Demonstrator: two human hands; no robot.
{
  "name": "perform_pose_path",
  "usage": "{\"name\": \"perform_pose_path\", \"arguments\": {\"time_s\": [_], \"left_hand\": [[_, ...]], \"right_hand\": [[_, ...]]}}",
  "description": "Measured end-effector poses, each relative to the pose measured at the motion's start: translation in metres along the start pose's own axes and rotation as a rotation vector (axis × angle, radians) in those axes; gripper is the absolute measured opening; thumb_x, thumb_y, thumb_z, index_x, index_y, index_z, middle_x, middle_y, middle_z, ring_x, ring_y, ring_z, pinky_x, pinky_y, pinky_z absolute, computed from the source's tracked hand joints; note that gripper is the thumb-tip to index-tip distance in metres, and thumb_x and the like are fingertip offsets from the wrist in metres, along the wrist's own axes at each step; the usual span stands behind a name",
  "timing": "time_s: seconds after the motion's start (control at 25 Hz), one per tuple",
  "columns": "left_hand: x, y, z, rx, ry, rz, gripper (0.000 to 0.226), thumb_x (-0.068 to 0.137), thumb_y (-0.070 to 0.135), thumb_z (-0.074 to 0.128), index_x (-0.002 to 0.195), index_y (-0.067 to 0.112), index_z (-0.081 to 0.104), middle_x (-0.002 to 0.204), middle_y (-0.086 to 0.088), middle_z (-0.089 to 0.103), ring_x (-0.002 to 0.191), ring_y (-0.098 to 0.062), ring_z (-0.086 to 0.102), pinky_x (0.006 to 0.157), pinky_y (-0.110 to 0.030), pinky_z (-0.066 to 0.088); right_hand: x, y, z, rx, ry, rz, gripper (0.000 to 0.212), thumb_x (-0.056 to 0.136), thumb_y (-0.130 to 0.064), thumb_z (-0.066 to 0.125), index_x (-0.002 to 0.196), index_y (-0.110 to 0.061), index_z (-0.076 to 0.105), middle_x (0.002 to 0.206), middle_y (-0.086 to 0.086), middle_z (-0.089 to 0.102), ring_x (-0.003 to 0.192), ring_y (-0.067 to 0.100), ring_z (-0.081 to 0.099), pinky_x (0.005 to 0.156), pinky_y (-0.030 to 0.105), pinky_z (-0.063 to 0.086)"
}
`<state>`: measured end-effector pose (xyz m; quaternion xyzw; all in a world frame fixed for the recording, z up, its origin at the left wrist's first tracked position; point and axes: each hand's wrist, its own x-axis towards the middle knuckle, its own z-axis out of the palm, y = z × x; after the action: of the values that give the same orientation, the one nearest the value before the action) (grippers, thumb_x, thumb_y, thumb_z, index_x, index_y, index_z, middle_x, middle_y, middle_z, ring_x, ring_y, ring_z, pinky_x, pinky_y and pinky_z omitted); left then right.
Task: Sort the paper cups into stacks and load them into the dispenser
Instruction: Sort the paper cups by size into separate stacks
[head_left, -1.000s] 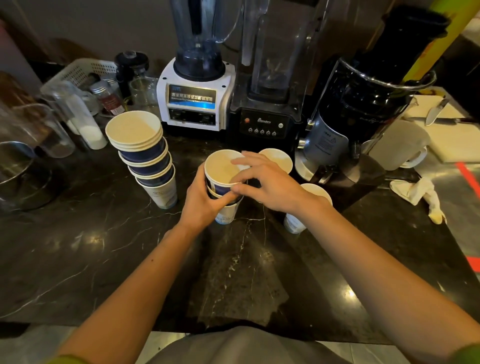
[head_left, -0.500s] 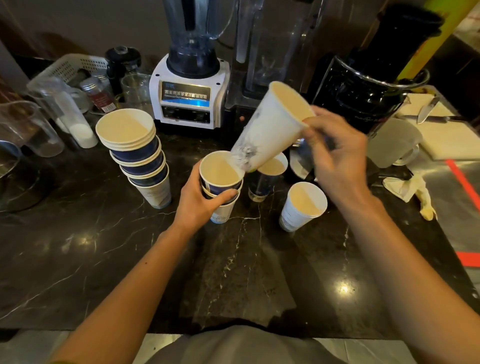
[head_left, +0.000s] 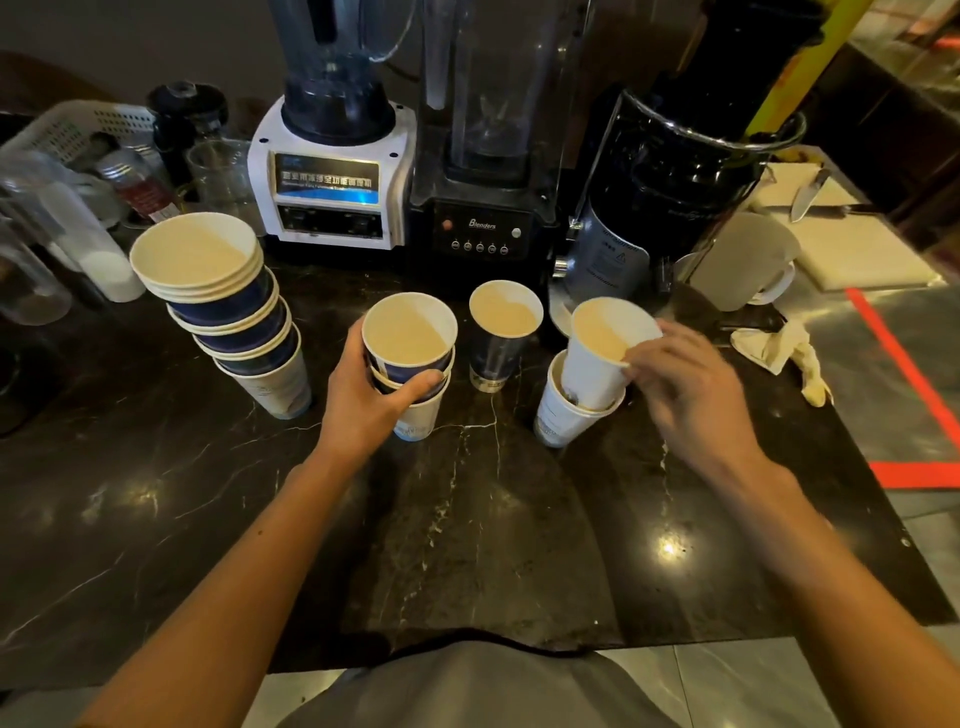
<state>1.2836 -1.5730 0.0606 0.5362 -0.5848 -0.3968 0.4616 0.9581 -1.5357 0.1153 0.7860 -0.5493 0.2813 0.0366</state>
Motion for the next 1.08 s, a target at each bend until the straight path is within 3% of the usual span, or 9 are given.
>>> {"name": "perform_pose_path", "arguments": {"time_s": [0.2,0.32,0.44,0.56,0.64,0.76,0.88,1.0,1.08], "left_hand": [[0.0,0.003,-0.006,-0.006,-0.061,-0.019,0.092,0.063,0.044,0.074,0.142,0.025,0.031,0.138,0.013,0.045,0.127,-0.002,0.042,0.099,-0.019,0.041],[-0.001,-0.001,-0.005,0.003,-0.083,-0.027,0.095,0.062,0.042,0.078,0.143,0.024,0.031,0.139,0.011,0.046,0.129,-0.004,0.043,0.104,-0.026,0.042],[-0.002,-0.008,-0.003,0.007,-0.084,-0.023,0.093,0.066,0.033,0.082,0.143,0.025,0.03,0.137,0.015,0.046,0.13,-0.003,0.043,0.107,-0.029,0.042],[-0.004,-0.008,0.0,0.007,-0.096,-0.004,0.093,0.065,0.034,0.082,0.142,0.026,0.031,0.133,0.019,0.048,0.127,0.002,0.045,0.106,-0.026,0.042],[-0.004,-0.008,0.002,0.004,-0.096,0.005,0.092,0.065,0.038,0.081,0.142,0.026,0.032,0.132,0.018,0.049,0.127,0.001,0.046,0.106,-0.026,0.043],[-0.003,-0.011,-0.002,0.015,-0.081,0.003,0.091,0.067,0.036,0.081,0.143,0.024,0.032,0.135,0.013,0.049,0.128,-0.003,0.047,0.106,-0.032,0.044],[0.0,-0.014,-0.005,0.031,-0.1,0.015,0.092,0.068,0.032,0.083,0.143,0.026,0.031,0.139,0.008,0.05,0.128,-0.006,0.049,0.105,-0.036,0.045],[0.0,-0.017,-0.004,0.033,-0.099,0.001,0.095,0.068,0.037,0.082,0.146,0.026,0.028,0.143,0.009,0.046,0.131,-0.006,0.044,0.109,-0.038,0.041],[-0.001,-0.018,-0.004,0.04,-0.082,-0.015,0.097,0.068,0.042,0.08,0.148,0.025,0.026,0.146,0.009,0.042,0.134,-0.006,0.04,0.112,-0.038,0.038]], "right_hand": [[-0.012,0.004,0.035,-0.061,-0.469,0.189,0.02,0.095,-0.035,0.058,0.107,-0.028,0.072,0.121,-0.003,0.063,0.129,0.025,0.047,0.115,0.056,0.021],[0.005,-0.012,0.027,-0.103,-0.396,0.149,0.031,0.094,-0.048,0.056,0.116,-0.03,0.069,0.138,-0.002,0.053,0.141,0.028,0.032,0.114,0.06,0.014],[0.041,-0.05,0.023,0.099,-0.262,-0.018,0.045,0.094,-0.044,0.057,0.132,-0.021,0.058,0.138,0.001,0.055,0.139,0.022,0.037,0.115,0.054,0.025],[0.069,-0.086,0.046,0.193,-0.356,-0.196,0.046,0.094,-0.036,0.06,0.136,-0.018,0.055,0.137,0.002,0.058,0.134,0.018,0.044,0.115,0.039,0.028],[0.075,-0.098,0.068,0.182,-0.41,-0.265,0.033,0.095,-0.031,0.06,0.126,-0.019,0.064,0.127,0.002,0.064,0.126,0.018,0.051,0.115,0.039,0.026],[0.083,-0.107,0.078,0.194,-0.326,-0.333,0.022,0.094,-0.023,0.057,0.104,-0.014,0.074,0.102,0.003,0.073,0.103,0.022,0.064,0.111,0.039,0.029],[0.104,-0.106,0.055,0.251,-0.05,-0.29,0.023,0.092,-0.021,0.057,0.099,-0.008,0.075,0.096,0.005,0.074,0.09,0.024,0.067,0.108,0.04,0.032],[0.126,-0.088,0.015,0.371,0.177,-0.123,0.018,0.092,-0.012,0.061,0.104,-0.004,0.072,0.099,-0.002,0.068,0.092,0.018,0.064,0.104,0.023,0.035],[0.132,-0.074,-0.003,0.373,0.266,-0.058,0.019,0.093,-0.01,0.06,0.106,-0.003,0.071,0.1,-0.004,0.064,0.094,0.01,0.059,0.092,0.01,0.038]]}}
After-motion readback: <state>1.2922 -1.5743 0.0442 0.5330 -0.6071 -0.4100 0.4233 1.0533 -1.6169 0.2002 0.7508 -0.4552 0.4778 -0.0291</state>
